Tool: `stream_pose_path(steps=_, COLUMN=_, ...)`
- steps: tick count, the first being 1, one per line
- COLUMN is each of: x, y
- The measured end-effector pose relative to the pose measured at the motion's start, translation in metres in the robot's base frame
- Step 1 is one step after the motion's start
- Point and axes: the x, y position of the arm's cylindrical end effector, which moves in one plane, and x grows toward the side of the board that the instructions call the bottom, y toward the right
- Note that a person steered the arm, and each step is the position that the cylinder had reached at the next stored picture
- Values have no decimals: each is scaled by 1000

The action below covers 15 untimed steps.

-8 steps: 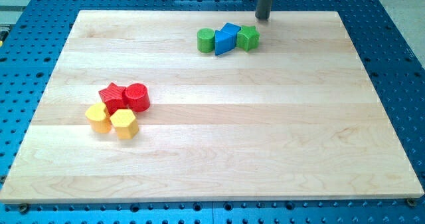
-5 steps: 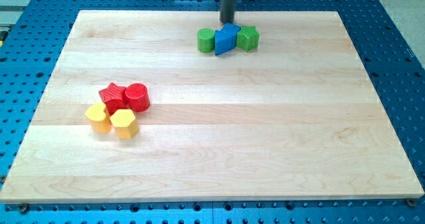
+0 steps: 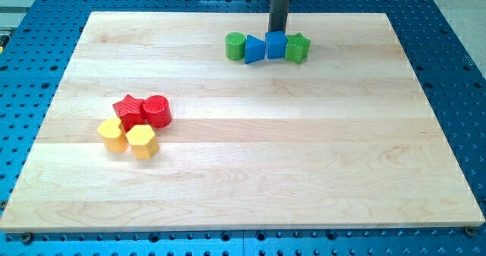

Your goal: Adjust the blue and green blocks to form a horizontal line

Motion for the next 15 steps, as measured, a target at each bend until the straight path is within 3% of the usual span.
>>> stream_pose_path(steps=1, x=-15, y=1)
stream_pose_path(steps=4, x=24, y=5)
stream_pose_path(steps=7, x=30, y=5)
stream_pose_path(steps=9, x=15, y=5)
stream_pose_path(steps=11, x=-1, y=-65)
stream_pose_path(steps=12, x=17, y=-83)
stream_pose_path(steps=15, x=28, y=-85)
